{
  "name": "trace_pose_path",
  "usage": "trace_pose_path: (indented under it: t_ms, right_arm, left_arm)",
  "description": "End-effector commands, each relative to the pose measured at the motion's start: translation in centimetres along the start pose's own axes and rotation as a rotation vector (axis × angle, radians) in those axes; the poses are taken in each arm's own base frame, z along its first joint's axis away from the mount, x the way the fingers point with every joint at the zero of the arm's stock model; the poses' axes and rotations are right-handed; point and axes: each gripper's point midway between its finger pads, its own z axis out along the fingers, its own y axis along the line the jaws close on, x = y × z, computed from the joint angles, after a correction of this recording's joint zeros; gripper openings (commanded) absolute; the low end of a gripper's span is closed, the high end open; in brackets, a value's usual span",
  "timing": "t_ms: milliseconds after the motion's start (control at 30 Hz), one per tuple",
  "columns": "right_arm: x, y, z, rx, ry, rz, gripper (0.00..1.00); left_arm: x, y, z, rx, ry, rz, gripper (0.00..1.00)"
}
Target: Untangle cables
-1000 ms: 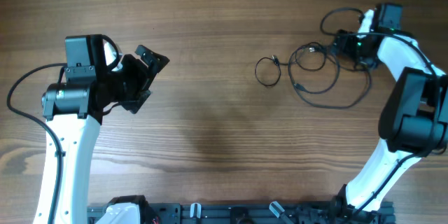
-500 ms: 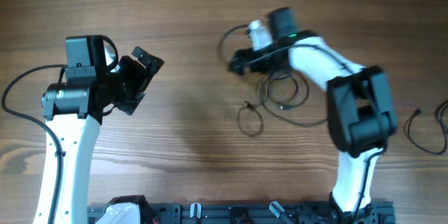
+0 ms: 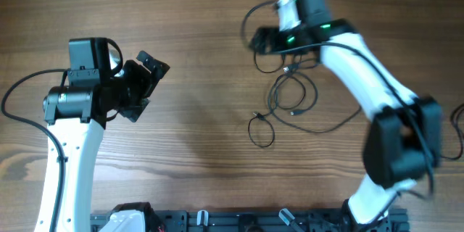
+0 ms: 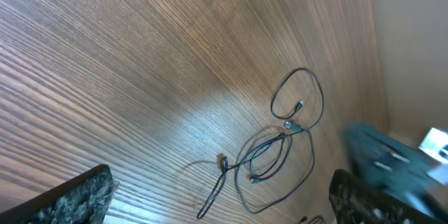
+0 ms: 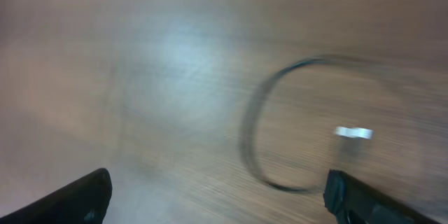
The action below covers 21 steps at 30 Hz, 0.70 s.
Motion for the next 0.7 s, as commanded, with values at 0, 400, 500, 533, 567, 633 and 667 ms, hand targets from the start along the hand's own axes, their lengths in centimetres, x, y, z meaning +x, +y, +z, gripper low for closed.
trace_pose_path:
  t_ms: [0, 400, 500, 533, 567, 633, 667]
  right_arm:
    - [-2.8, -4.3, -4.3, 0.238, -0.135, 0.099, 1.0]
    - [8.0, -4.8, -1.9, 0.176, 0.231, 0.247, 0.73]
    - [9.3, -5.1, -1.3, 0.194, 0.247, 0.377, 0.57]
    - [9.7, -4.7, -1.2, 0.163, 0.266, 0.34, 0.57]
    - [9.9, -3.9, -1.0, 0.109, 0.28, 0.247, 0.58]
    - [10.7, -1.3, -0.9, -0.04, 0.325, 0.068, 0.59]
    - [11.1, -0.2, -1.0, -0.092, 0.343, 0.023, 0.59]
  left_arm:
    - [-0.6, -0.2, -0.6, -0.008, -0.044, 0.032, 1.0]
    - [-0.8, -0.4, -0.6, -0.001, -0.056, 0.037, 1.0]
    - [-0.8, -0.4, -0.6, -0.001, -0.055, 0.037, 1.0]
    - [-0.8, -0.4, -0.6, -0.001, -0.055, 0.037, 1.0]
    - [-0.8, -0.4, -0.6, -0.001, -0.055, 0.036, 1.0]
    - [-0.8, -0.4, -0.6, 0.0, -0.056, 0.037, 1.0]
    - [-0.8, -0.4, -0.6, 0.0, -0.056, 0.037, 1.0]
